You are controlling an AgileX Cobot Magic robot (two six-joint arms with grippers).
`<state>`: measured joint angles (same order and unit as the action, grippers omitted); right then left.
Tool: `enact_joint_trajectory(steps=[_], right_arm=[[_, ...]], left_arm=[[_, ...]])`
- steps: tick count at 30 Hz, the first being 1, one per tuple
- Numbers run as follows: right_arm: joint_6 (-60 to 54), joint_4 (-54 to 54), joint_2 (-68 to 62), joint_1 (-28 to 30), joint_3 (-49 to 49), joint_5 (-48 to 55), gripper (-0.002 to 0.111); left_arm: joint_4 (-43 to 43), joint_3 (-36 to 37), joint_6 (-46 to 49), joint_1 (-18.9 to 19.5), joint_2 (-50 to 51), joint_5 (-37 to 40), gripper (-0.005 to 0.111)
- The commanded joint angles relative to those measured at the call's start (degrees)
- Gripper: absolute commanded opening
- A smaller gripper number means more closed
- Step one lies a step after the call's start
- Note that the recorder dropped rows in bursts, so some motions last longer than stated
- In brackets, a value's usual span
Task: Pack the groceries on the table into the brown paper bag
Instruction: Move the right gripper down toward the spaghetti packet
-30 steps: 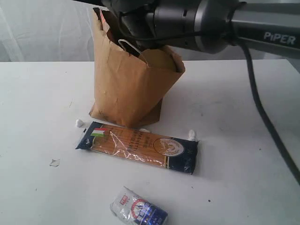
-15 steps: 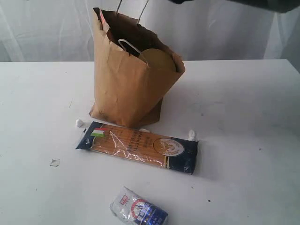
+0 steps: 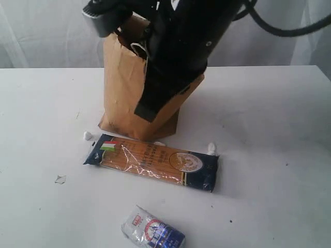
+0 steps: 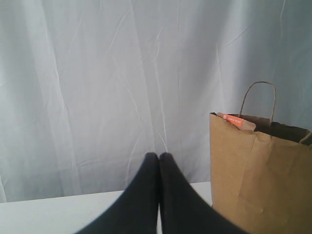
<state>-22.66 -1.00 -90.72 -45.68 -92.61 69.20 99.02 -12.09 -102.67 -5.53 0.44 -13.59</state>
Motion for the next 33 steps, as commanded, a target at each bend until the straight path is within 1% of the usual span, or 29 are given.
enact_joint_trajectory(steps=[1, 4, 6, 10, 13, 17, 18, 21, 22, 24, 25, 28, 29, 30, 33], right_arm=[[6.21, 0.66, 3.62, 0.09, 8.32, 0.76, 0.0], [6.21, 0.24, 6.08, 0.09, 16.0, 0.76, 0.0], [4.77, -2.06, 7.61, 0.09, 20.59, 0.76, 0.0], [-3.21, -14.44, 8.94, 0.09, 27.97, 0.76, 0.0], [-8.86, -19.26, 8.94, -0.02, 31.48, 0.76, 0.0], [-14.86, -19.67, 8.94, -0.5, 32.85, 0.76, 0.002], [-16.07, -19.82, 8.94, -0.5, 32.85, 0.76, 0.005], [-19.05, -19.93, 8.94, -0.5, 32.63, 0.55, 0.02], [-19.45, -19.93, 8.94, -0.5, 32.63, -1.93, 0.029], [-19.57, -19.93, 8.94, -0.5, 32.63, -5.66, 0.043], [-19.57, -19.93, 8.94, -0.52, 32.63, -8.11, 0.055], [-19.67, -19.81, 8.94, -0.52, 32.63, -14.07, 0.078], [-19.99, -19.81, 8.83, -0.52, 32.63, -15.73, 0.082], [-20.79, -19.81, 8.58, -0.52, 32.63, -17.71, 0.084], [-21.06, -19.81, 7.21, -0.52, 32.63, -23.89, 0.084]], left_arm=[[0.93, 0.36, 0.07, -0.49, -0.44, -0.34, 0.0], [0.93, 0.36, 0.07, -0.49, -0.44, -0.34, 0.0], [0.93, 0.36, 0.07, -0.49, -0.44, -0.34, 0.0], [0.93, 0.36, 0.07, -0.49, -0.44, -0.34, 0.0], [0.93, 0.36, 0.07, -0.49, -0.44, -0.34, 0.0], [0.93, 0.36, 0.07, -0.49, -0.44, -0.34, 0.0], [0.93, 0.36, 0.07, -0.49, -0.44, -0.34, 0.0], [0.93, 0.36, 0.07, -0.49, -0.44, -0.34, 0.0], [0.93, 0.36, 0.07, -0.49, -0.44, -0.34, 0.0], [0.93, 0.36, 0.07, -0.49, -0.44, -0.34, 0.0], [0.93, 0.36, 0.07, -0.49, -0.44, -0.34, 0.0], [0.93, 0.36, 0.07, -0.49, -0.44, -0.34, 0.0], [0.93, 0.36, 0.07, -0.49, -0.44, -0.34, 0.0], [0.93, 0.36, 0.07, -0.49, -0.44, -0.34, 0.0], [0.93, 0.36, 0.07, -0.49, -0.44, -0.34, 0.0]])
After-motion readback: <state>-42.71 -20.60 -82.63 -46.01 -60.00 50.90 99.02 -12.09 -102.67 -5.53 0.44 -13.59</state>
